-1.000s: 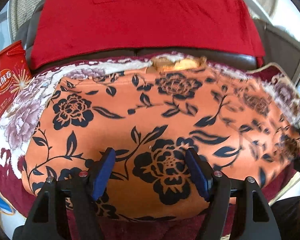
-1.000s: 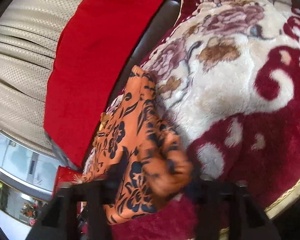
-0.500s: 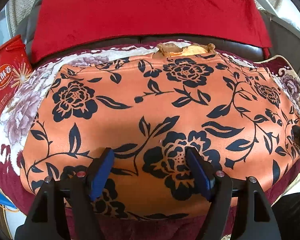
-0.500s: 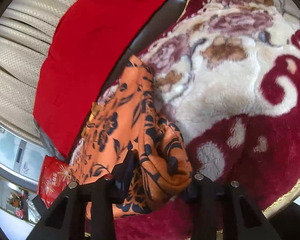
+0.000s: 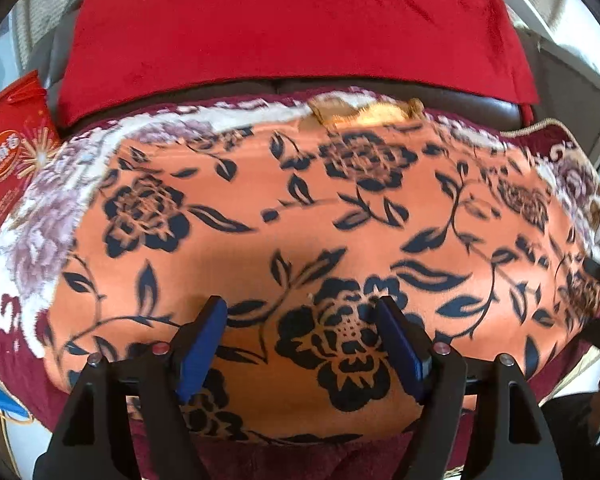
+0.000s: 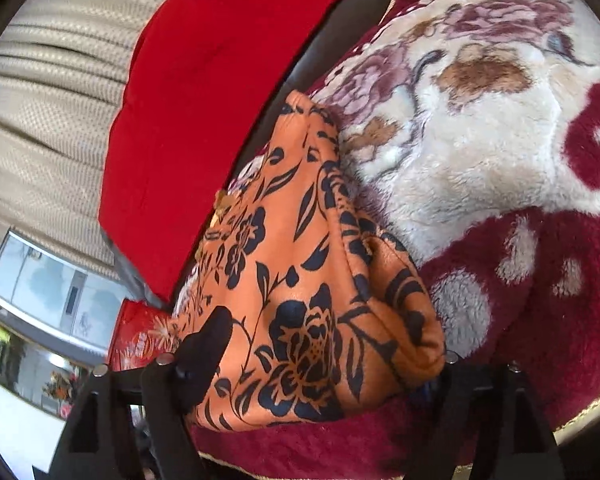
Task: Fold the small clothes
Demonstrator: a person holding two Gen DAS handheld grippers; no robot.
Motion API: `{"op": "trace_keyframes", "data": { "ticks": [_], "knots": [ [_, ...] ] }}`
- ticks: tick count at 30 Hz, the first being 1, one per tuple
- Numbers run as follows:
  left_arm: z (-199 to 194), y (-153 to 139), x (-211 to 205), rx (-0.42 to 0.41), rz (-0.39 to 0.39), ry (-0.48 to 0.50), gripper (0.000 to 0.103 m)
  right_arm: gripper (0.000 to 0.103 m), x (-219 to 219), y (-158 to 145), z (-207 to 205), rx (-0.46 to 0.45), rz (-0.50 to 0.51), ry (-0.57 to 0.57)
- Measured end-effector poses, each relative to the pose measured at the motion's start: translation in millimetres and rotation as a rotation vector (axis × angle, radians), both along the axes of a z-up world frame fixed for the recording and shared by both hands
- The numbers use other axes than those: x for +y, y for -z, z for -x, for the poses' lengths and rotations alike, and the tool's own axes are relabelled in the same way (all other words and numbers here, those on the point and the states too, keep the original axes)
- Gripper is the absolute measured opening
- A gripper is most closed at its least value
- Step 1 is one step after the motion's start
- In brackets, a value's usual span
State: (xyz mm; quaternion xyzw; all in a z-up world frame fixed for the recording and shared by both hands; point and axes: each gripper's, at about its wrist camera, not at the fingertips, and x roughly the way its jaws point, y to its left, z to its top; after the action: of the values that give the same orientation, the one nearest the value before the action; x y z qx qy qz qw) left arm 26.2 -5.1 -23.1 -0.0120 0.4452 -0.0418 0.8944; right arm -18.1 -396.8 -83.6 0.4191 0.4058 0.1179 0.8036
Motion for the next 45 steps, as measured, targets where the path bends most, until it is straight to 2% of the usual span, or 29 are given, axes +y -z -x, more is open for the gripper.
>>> {"op": "trace_keyframes", "data": {
  "ticks": [3, 6, 9, 11, 12, 13, 14, 16, 17, 20, 24, 28, 29, 31, 33, 36, 37, 38, 42, 45],
  "knots": [
    [2.9, -5.3, 0.7, -0.019, 0.005, -0.005, 0.077, 0.080, 3.6, -2.7, -4.6, 0.015, 0.028, -0.037],
    [-3.2, 10.8, -4.8, 0.031, -0.034, 0.005, 0.077, 0.080, 7.3, -4.0, -6.8, 0.017, 0.054, -0.056],
    [-1.7, 8.6, -4.3, 0.022, -0.028, -0.003, 0.077, 0.073, 14.6, -8.6, -9.3, 0.024, 0.124, -0.060],
    [5.0, -5.3, -2.1, -0.021, 0.006, 0.006, 0.077, 0.040, 18.1, -11.9, -9.3, 0.047, 0.192, -0.043],
    [7.5, -8.5, -2.4, -0.036, 0.010, 0.006, 0.077, 0.032, 17.0, -12.4, -8.9, 0.048, 0.184, -0.032],
    [8.1, -9.1, -3.4, -0.048, 0.014, 0.007, 0.077, 0.019, 16.7, -12.9, -9.5, 0.057, 0.169, -0.029],
    [6.1, -5.1, -6.1, -0.040, 0.007, 0.012, 0.078, 0.014, 18.6, -15.8, -10.0, 0.058, 0.179, -0.027],
    [-7.2, 21.0, -14.6, 0.055, -0.020, 0.054, 0.079, 0.012, 29.0, -30.9, -12.2, 0.042, 0.252, -0.025],
    [-8.4, 23.2, -12.3, 0.053, -0.008, 0.050, 0.081, 0.011, 35.6, -39.8, -13.2, 0.026, 0.278, -0.027],
    [-7.3, 0.1, 17.0, 0.049, 0.143, 0.042, 0.080, 0.010, 62.5, -84.2, -17.0, -0.079, 0.352, -0.023],
    [6.0, -38.9, 85.5, -0.074, 0.230, -0.088, 0.080, 0.010, 123.1, -144.0, -23.4, -0.239, 0.398, -0.083],
    [22.4, -51.4, 187.1, -0.140, 0.297, -0.324, 0.080, 0.010, 228.8, -181.6, -32.5, -0.372, 0.447, -0.266],
    [26.0, -46.9, 218.9, -0.132, 0.308, -0.406, 0.080, 0.010, 255.0, -182.3, -34.8, -0.386, 0.447, -0.317],
    [26.3, -31.2, 260.2, -0.092, 0.336, -0.497, 0.080, 0.010, 308.0, -172.6, -41.4, -0.387, 0.447, -0.410],
    [29.0, -17.1, 281.4, -0.056, 0.348, -0.540, 0.080, 0.009, 355.4, -149.1, -49.5, -0.350, 0.463, -0.494],
    [40.1, 0.2, 295.0, -0.025, 0.358, -0.569, 0.080, 0.009, 412.2, -84.3, -70.0, -0.187, 0.479, -0.614],
    [41.8, 5.0, 297.5, -0.014, 0.362, -0.561, 0.080, 0.009, 421.8, -67.8, -72.8, -0.145, 0.475, -0.636],
    [43.9, 6.9, 298.1, -0.006, 0.359, -0.551, 0.080, 0.009, 425.4, -62.1, -71.0, -0.139, 0.478, -0.635],
    [45.6, 11.1, 295.8, -0.008, 0.339, -0.519, 0.080, 0.010, 419.7, -81.2, -69.8, -0.188, 0.463, -0.597],
    [46.8, 3.5, 290.3, -0.028, 0.368, -0.492, 0.080, 0.010, 418.6, -93.2, -62.3, -0.231, 0.478, -0.588]
  ]
}}
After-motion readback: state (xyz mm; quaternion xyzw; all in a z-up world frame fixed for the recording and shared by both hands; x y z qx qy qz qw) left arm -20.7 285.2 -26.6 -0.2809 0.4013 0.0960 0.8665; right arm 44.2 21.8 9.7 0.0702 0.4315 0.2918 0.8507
